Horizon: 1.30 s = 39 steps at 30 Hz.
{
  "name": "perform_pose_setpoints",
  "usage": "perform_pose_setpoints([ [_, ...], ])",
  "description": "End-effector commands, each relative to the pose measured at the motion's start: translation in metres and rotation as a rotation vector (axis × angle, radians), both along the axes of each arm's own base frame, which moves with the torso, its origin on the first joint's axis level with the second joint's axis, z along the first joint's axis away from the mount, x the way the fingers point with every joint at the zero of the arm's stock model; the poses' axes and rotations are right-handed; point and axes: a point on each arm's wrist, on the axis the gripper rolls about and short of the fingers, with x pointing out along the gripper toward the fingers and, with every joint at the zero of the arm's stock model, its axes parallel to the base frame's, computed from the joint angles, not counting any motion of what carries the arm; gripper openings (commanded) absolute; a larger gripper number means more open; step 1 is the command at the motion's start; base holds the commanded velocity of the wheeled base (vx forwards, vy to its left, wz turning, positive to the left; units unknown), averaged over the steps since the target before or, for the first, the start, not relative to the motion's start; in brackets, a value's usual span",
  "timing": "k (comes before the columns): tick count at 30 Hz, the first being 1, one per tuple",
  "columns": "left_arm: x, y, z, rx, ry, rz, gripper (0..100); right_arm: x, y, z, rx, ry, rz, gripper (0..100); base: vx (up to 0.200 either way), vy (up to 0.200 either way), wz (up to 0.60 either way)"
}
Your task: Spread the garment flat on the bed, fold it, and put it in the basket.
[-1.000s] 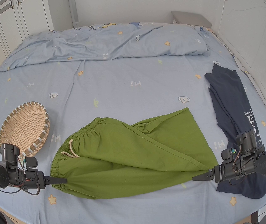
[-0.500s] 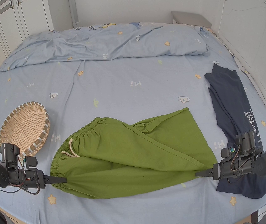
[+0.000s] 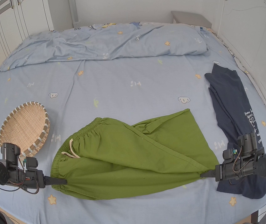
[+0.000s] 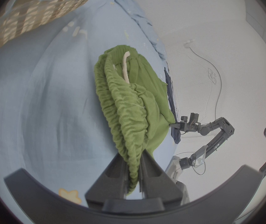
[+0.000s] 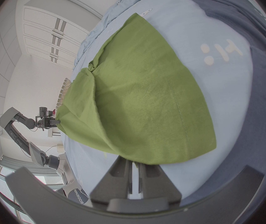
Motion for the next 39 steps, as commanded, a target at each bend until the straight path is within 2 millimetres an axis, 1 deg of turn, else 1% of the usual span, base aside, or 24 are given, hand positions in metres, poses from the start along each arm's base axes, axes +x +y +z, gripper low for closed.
perform_pose_setpoints([
  [1,-0.001,0.003,0.019,0.000,0.023,0.020,0,-0.022,-0.001,0.023,0.009,-0.055,0.008,0,0.000,0.000,0.00],
  [3,-0.004,0.004,0.022,-0.001,0.076,0.021,0,-0.035,-0.003,0.029,0.005,-0.037,0.012,0,0.000,0.000,0.00],
  [4,-0.004,0.004,0.022,0.001,0.082,0.021,0,-0.037,-0.004,0.030,0.004,-0.031,0.012,0,0.000,0.000,0.00],
  [5,-0.007,0.005,0.021,0.006,0.090,0.017,0,-0.045,-0.005,0.032,-0.002,-0.010,0.013,0,0.000,0.000,0.00],
  [6,-0.008,0.006,0.021,0.007,0.092,0.017,0,-0.047,-0.006,0.032,-0.004,-0.001,0.014,0,0.000,0.000,0.00],
  [7,-0.013,0.009,0.019,0.015,0.092,0.024,0,-0.057,-0.007,0.031,-0.011,0.032,0.016,0,0.000,0.000,0.00],
  [8,-0.015,0.012,0.018,0.018,0.091,0.030,0,-0.060,-0.008,0.031,-0.013,0.040,0.018,0,0.000,0.000,0.00],
  [13,-0.028,0.020,0.013,0.027,0.128,0.048,0,-0.086,-0.011,0.021,-0.026,0.097,0.029,0,0.000,0.000,0.00],
  [18,-0.039,0.017,0.008,0.050,0.174,0.052,0,-0.103,-0.008,0.011,-0.041,0.150,0.074,0,0.000,0.000,0.00],
  [28,-0.053,0.014,0.003,0.050,0.203,0.061,0,-0.110,-0.002,0.005,-0.045,0.163,0.125,0,0.000,0.000,0.00],
  [39,-0.055,0.014,0.001,0.065,0.220,0.062,0,-0.110,0.000,-0.008,-0.058,0.197,0.149,0,0.000,0.000,0.00],
])
